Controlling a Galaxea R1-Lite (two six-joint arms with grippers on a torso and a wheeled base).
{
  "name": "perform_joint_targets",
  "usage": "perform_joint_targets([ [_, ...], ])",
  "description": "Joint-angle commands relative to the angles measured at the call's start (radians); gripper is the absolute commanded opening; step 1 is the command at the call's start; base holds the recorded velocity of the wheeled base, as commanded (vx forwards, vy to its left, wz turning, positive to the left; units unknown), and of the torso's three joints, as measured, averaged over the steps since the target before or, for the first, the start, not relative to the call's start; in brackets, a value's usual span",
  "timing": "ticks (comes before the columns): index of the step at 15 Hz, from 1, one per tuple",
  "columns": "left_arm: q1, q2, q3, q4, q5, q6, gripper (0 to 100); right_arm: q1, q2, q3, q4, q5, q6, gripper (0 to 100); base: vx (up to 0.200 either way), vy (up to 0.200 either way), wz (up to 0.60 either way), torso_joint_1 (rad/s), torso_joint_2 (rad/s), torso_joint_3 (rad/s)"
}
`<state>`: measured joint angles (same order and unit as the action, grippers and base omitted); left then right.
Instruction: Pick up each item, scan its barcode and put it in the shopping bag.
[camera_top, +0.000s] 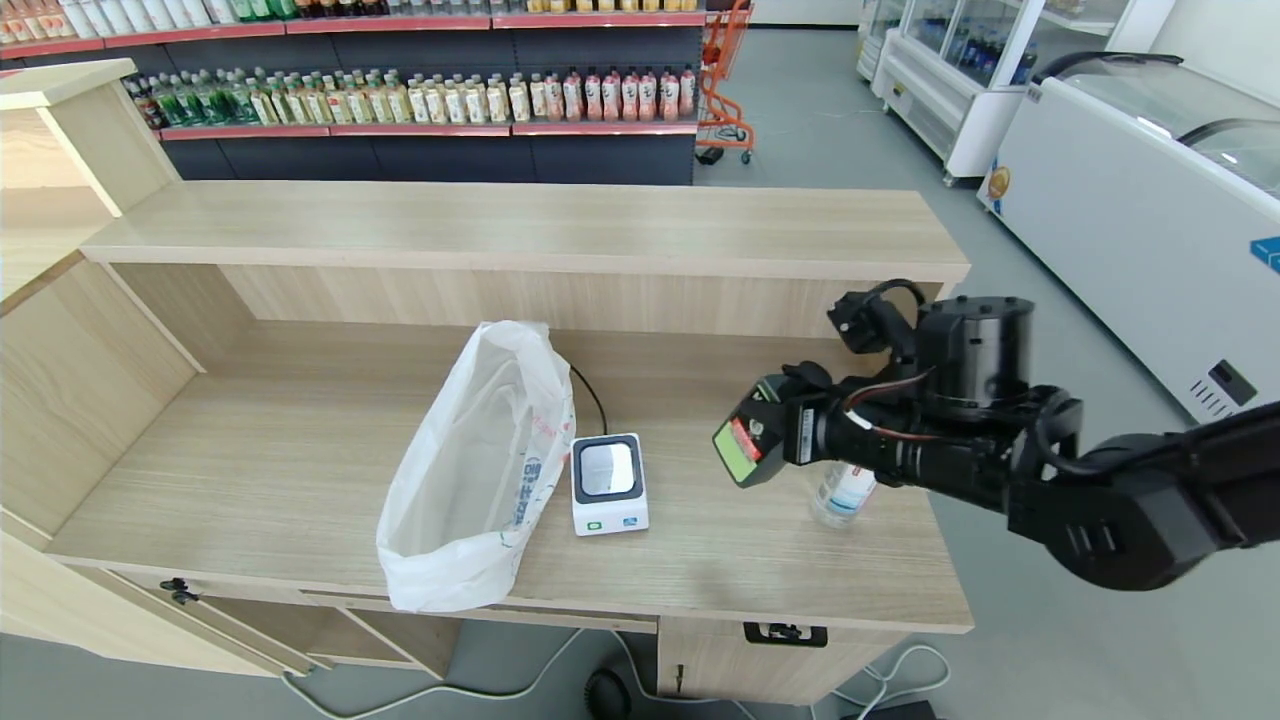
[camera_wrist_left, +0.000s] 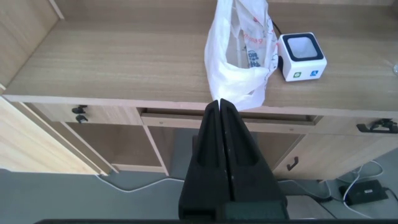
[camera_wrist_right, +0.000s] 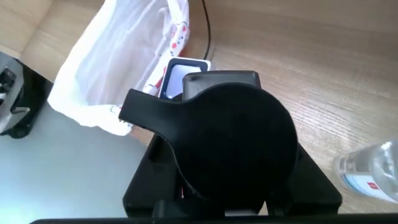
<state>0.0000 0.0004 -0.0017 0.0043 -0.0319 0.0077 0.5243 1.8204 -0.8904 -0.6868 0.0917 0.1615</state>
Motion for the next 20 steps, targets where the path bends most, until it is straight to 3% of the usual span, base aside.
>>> perform_joint_targets([
  [1, 0.0, 0.0, 0.0, 0.0, 0.001, 0.0, 0, -0.007, -0.191, 0.087, 0.02, 0.002, 0.007, 0, 0.0, 0.0, 0.0, 0.0, 0.0, 0.0],
  [3, 0.0, 0.0, 0.0, 0.0, 0.001, 0.0, 0, -0.027, -0.3, 0.165, 0.023, 0.0, -0.089, 0, 0.0, 0.0, 0.0, 0.0, 0.0, 0.0],
  [6, 0.0, 0.0, 0.0, 0.0, 0.001, 0.0, 0, -0.095, -0.431, 0.265, 0.073, -0.01, -0.402, 0, 0.0, 0.0, 0.0, 0.0, 0.0, 0.0],
  [7, 0.0, 0.0, 0.0, 0.0, 0.0, 0.0, 0, -0.136, -0.48, 0.294, 0.069, -0.013, -0.619, 0, 0.0, 0.0, 0.0, 0.0, 0.0, 0.0],
  [9, 0.0, 0.0, 0.0, -0.001, 0.001, 0.0, 0, -0.145, -0.527, 0.301, 0.013, -0.003, -0.85, 0, 0.0, 0.0, 0.0, 0.0, 0.0, 0.0],
  [12, 0.0, 0.0, 0.0, 0.0, 0.0, 0.0, 0, -0.148, -0.578, 0.327, -0.175, 0.049, -1.209, 0, 0.0, 0.0, 0.0, 0.0, 0.0, 0.0],
  [13, 0.0, 0.0, 0.0, 0.0, 0.001, 0.0, 0, -0.147, -0.586, 0.338, -0.272, 0.131, -1.318, 0, 0.0, 0.0, 0.0, 0.0, 0.0, 0.0],
  [15, 0.0, 0.0, 0.0, 0.0, 0.0, 0.0, 0, -0.147, -0.559, 0.341, -0.525, 0.411, -1.544, 0, 0.0, 0.0, 0.0, 0.0, 0.0, 0.0],
  [18, 0.0, 0.0, 0.0, 0.0, 0.001, 0.0, 0, -0.115, -0.567, 0.393, -0.884, 0.717, -1.769, 0, 0.0, 0.0, 0.0, 0.0, 0.0, 0.0],
  [20, 0.0, 0.001, 0.0, -0.001, 0.001, 0.0, 0, -0.063, -0.564, 0.406, -0.884, 0.819, -1.88, 0, 0.0, 0.0, 0.0, 0.0, 0.0, 0.0],
])
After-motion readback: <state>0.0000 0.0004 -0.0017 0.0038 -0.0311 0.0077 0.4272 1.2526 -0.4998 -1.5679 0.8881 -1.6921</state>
